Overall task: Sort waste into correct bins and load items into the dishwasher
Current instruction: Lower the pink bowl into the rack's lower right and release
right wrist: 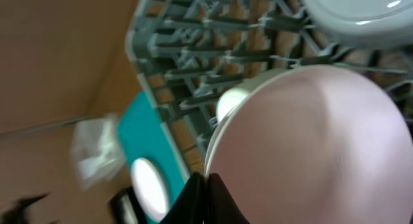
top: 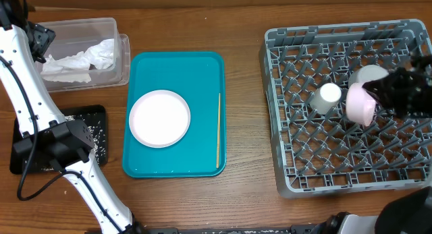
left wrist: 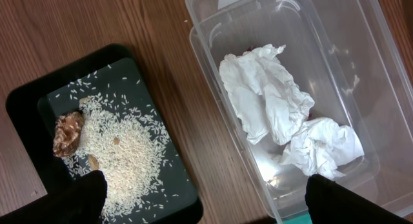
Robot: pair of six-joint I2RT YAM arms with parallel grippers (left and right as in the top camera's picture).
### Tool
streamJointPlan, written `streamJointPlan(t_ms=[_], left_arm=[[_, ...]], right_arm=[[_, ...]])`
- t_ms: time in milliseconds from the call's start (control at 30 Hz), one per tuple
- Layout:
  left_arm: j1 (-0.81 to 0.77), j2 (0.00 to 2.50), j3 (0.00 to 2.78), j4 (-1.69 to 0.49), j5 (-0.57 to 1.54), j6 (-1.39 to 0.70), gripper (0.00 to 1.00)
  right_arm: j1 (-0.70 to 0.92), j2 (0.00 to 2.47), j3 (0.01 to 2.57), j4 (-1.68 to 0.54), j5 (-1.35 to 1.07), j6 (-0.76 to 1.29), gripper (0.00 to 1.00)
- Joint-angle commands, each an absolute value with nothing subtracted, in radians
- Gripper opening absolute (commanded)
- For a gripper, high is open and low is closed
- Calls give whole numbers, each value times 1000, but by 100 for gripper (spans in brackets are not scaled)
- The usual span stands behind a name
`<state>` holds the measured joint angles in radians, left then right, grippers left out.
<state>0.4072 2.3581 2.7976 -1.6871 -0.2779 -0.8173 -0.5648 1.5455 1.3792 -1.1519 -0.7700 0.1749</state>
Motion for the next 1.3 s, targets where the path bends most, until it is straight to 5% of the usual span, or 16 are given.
streamJointPlan(t_ms=[0,400,1267], left_arm=[[403,2334,2816,-1689,-295,-834,100],[401,2334,2816,-1689,-295,-834,100],[400,2334,2816,-1689,-295,-834,100]], right_arm=[[-652,1534,1309,-1154,-1073,42,4],[-726,1534,1140,-1082,-1278,-57,4],[-831,1533,1268,-1184,-706,159,10]])
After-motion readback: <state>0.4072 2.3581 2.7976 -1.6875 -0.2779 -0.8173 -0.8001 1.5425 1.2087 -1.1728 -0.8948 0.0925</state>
